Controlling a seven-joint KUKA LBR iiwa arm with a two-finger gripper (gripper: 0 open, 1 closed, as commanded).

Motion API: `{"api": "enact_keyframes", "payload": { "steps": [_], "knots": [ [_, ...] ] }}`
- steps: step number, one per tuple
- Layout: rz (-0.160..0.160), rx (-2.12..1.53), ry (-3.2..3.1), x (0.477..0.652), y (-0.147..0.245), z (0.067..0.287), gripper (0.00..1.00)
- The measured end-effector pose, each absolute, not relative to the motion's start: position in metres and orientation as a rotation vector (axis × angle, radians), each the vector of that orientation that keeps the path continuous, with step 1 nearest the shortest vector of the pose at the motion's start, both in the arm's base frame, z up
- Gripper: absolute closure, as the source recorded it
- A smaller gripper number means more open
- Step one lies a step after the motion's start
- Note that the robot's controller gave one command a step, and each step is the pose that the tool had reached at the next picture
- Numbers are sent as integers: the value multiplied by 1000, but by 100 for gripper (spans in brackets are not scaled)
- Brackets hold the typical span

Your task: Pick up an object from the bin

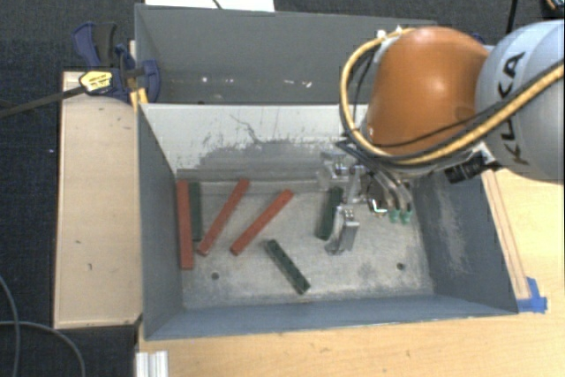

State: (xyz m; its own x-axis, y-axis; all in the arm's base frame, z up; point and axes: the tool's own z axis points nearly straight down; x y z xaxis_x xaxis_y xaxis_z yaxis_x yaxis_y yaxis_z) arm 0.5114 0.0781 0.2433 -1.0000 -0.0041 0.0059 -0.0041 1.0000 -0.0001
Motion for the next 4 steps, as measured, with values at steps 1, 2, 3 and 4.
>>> {"api": "enact_keyframes", "payload": {
  "steps": [1,2,3,4],
  "knots": [
    [-2,259,-3127,553,150,147,0],
    [0,537,-3090,574,130,69,0],
    [-4,533,-3106,578,132,74,100],
    [-2,527,-3100,576,131,72,0]
  ]
}}
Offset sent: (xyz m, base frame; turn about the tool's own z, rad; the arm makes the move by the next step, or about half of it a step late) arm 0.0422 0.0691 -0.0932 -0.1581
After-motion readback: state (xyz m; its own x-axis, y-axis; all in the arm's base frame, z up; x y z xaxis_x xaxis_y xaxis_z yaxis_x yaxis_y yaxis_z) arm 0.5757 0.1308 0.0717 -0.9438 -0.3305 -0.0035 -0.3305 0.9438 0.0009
